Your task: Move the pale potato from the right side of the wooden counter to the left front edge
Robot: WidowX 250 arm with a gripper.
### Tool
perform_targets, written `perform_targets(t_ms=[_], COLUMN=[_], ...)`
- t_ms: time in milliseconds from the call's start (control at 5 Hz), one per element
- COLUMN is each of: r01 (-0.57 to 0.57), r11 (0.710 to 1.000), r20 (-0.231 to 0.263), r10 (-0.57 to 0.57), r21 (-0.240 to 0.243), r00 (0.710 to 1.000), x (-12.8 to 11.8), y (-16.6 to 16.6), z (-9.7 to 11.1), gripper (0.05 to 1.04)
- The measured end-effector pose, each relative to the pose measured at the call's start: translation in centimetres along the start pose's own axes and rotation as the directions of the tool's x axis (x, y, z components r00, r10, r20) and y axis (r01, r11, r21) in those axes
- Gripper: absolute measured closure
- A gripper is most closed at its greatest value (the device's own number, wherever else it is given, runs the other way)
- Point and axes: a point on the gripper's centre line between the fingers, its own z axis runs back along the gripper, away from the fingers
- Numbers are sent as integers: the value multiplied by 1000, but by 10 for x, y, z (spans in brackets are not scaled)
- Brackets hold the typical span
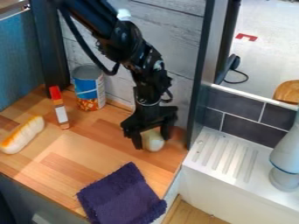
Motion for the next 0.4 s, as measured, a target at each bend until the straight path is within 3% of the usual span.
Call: perform_targets(t_ms=[400], r01=[-7], r11=[1000], r20=[-13], r10=[7], r21=[10], r00=[1000], x=[0], y=[0], z=[-9], gripper=[134])
